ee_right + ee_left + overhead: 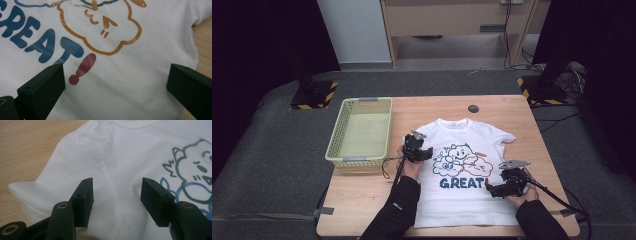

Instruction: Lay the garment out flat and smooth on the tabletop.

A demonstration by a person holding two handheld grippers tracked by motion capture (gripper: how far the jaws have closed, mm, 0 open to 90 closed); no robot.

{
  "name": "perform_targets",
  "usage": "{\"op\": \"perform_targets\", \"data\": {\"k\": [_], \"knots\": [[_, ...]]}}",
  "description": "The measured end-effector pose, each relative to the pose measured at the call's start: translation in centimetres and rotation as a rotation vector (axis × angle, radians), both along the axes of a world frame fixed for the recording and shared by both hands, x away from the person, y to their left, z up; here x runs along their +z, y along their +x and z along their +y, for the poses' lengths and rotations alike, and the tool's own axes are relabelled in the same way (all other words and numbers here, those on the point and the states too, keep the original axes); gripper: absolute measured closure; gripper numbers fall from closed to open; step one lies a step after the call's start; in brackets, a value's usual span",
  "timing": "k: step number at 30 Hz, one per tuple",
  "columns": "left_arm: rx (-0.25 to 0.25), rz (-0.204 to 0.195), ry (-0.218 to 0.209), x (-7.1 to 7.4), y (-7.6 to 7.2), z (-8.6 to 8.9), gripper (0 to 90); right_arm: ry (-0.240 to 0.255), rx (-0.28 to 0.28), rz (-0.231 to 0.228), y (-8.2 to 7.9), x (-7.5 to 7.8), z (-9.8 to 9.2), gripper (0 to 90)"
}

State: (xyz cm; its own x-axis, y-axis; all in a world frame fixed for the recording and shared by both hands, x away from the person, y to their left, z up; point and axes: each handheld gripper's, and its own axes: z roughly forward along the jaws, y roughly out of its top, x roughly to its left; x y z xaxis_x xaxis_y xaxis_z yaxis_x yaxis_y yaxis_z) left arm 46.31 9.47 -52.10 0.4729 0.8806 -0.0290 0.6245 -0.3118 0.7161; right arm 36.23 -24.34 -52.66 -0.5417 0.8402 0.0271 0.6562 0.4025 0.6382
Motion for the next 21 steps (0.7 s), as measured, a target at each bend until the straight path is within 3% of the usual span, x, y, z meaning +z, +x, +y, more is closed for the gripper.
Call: {"op": "perform_targets", "data": {"k": [4,7,12,21], "knots": [[0.0,0.011,0.04,-0.6,0.2,0.2,42.8,-0.013,-0.003,0.004,0.2,-0.4,0.2,2.0],[-0.003,-0.006,0.048,-0.7,0.3,0.3,41.9,-0.021,-0.004,-0.001,0.3,-0.4,0.4,1.8],[0.004,-0.044,0.1,-0.7,0.6,0.5,38.9,-0.015,-0.003,-0.013,0.5,-0.5,0.7,0.8],[0.043,-0.061,0.098,-0.9,1.5,1.5,35.8,-0.003,-0.004,-0.033,1.2,-0.7,1.3,0.6]]}}
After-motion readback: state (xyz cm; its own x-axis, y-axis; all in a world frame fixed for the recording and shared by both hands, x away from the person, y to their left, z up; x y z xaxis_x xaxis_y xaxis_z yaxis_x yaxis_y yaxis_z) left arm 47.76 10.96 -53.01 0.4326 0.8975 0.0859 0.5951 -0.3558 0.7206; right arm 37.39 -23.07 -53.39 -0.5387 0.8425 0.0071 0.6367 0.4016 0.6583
